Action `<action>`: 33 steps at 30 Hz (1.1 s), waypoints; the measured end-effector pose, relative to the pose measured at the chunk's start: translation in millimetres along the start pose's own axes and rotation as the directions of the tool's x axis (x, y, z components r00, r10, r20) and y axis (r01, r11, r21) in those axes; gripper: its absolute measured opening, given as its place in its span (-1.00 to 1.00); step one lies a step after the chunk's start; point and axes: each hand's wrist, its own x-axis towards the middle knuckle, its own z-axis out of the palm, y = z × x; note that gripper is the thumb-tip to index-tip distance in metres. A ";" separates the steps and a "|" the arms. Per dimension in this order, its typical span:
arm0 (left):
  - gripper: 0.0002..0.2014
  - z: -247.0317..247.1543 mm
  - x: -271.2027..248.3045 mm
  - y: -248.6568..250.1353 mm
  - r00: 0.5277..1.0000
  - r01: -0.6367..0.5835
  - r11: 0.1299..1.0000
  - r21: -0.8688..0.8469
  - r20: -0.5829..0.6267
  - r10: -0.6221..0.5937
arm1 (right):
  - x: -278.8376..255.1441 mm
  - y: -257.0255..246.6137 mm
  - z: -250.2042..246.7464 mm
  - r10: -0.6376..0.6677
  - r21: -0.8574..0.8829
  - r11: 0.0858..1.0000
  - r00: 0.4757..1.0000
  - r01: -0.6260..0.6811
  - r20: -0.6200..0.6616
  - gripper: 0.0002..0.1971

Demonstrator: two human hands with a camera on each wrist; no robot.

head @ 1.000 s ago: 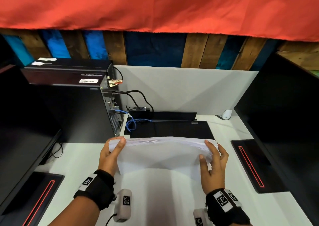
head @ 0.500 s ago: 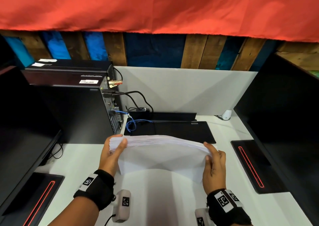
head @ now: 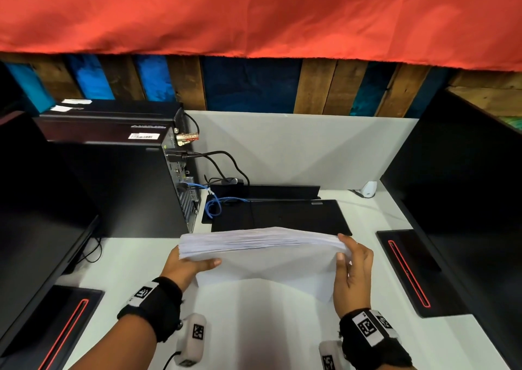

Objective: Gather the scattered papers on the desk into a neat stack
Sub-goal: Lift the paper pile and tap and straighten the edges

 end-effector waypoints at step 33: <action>-0.63 -4.5 2.1 -11.4 0.997 0.040 0.998 0.041 0.071 -0.043 | 18.0 7.3 -3.8 0.465 0.307 0.822 0.876 -0.480 0.127 -0.28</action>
